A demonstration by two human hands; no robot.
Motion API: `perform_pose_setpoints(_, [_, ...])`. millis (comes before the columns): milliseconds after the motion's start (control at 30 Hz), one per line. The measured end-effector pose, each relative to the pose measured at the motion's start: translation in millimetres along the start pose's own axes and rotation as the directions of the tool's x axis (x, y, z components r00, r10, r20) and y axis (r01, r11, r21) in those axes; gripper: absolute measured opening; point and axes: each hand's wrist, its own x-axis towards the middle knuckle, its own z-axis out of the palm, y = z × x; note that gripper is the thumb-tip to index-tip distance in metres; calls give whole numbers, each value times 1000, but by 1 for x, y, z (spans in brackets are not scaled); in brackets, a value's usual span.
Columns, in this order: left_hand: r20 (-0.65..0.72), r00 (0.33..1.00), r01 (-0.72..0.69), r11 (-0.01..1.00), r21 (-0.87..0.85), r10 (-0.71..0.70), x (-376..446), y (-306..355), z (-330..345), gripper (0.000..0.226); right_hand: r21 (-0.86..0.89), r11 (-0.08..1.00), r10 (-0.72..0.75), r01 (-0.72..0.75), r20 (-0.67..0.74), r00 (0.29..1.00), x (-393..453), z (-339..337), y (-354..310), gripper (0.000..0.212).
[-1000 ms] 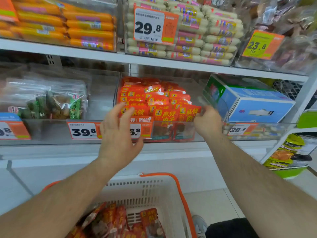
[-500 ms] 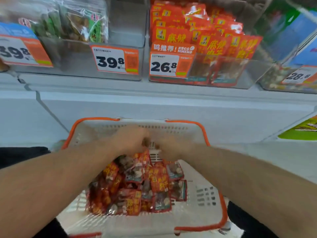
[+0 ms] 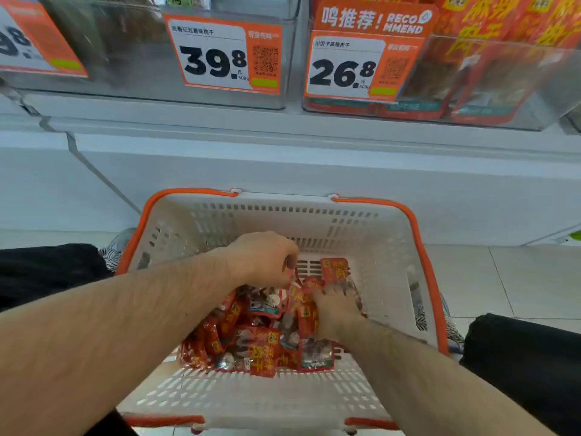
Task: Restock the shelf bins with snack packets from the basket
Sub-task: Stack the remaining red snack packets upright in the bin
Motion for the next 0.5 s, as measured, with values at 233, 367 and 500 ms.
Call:
perform_pose_setpoints(233, [18,1000,20,1000,-11,-20,-6,5,-8,24,-13,997,-71,75,183,981,-3,-41,-2,19])
perform_pose_setpoints(367, [-26,999,41,998,-41,-42,-12,5,-13,30,-64,980,-185,188,52,981,-28,-108,1,7])
perform_pose_setpoints(500, [-64,994,76,985,-157,-87,-21,11,-23,69,-131,959,-261,250,-71,963,-64,-183,13,9])
